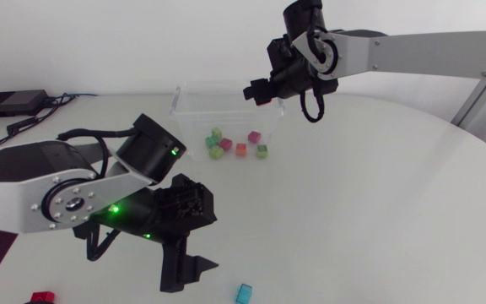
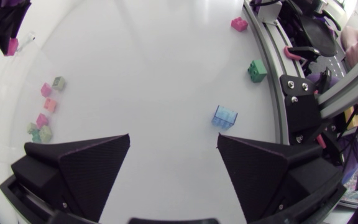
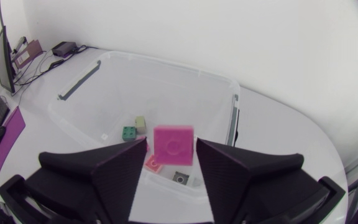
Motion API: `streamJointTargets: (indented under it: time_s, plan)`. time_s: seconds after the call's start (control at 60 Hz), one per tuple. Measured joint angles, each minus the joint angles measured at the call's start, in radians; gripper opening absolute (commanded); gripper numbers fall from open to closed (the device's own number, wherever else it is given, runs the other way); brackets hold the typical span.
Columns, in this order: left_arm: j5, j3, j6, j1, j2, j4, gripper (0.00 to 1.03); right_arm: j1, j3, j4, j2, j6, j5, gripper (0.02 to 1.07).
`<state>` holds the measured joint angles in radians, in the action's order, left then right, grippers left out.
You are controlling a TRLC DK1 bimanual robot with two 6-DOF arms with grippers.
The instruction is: Pick up the duplo bricks and place them in the container
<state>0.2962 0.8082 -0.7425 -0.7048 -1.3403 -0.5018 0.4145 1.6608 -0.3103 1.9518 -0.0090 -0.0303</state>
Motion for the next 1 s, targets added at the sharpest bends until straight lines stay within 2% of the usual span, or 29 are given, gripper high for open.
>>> streamJointTargets:
  time_s: [0.167,0.433,0.683,1.0]
  plan:
    - [0.006,-0.020,-0.023,-0.036,-0.021,0.007,0.98,-0.060,-0.031,0.011,-0.035,0.000,-0.072,1.03]
    - [0.007,-0.024,-0.061,-0.102,-0.108,0.037,0.97,-0.185,-0.387,0.084,-0.425,-0.023,-0.210,1.03]
    - [-0.040,-0.013,-0.093,-0.173,-0.190,0.041,0.93,-0.202,-0.732,0.090,-0.697,-0.082,-0.259,1.03]
    - [-0.074,0.087,-0.101,-0.217,-0.304,0.016,0.91,-0.202,-0.974,0.089,-0.835,-0.134,-0.294,1.03]
